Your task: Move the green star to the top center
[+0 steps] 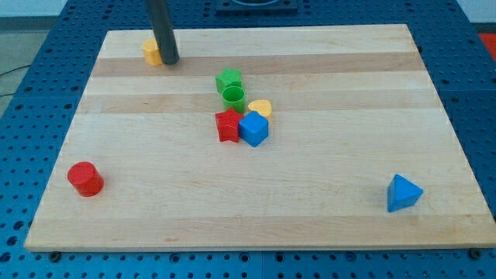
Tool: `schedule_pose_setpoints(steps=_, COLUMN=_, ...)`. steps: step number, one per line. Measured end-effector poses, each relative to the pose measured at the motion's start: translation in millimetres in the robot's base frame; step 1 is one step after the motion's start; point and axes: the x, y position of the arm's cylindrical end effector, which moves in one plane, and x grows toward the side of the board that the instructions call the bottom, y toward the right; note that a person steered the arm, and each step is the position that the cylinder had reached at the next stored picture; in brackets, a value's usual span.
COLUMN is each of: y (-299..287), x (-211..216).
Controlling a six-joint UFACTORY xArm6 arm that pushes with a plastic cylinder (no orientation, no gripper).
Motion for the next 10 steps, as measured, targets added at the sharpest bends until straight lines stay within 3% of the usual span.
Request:
schedule_pose_setpoints(steps=1, y=-33.1, x=-8.8)
schedule_pose_setpoints(steps=2, y=-28.7, x=15.8)
schedule_pose_setpoints(steps=3, y=-12.0, x=71.2)
schedule_pose_setpoints(steps=4, y=63.7, x=90.3)
schedule_pose_setpoints(steps=6, y=225.3, x=75.3)
schedule_pose_setpoints(steps=7, y=227.8, x=40.6)
schedule_pose_setpoints(steps=8, y=233.0, x=80.0)
schedule_pose_setpoints(steps=10, y=176.6, x=88.4)
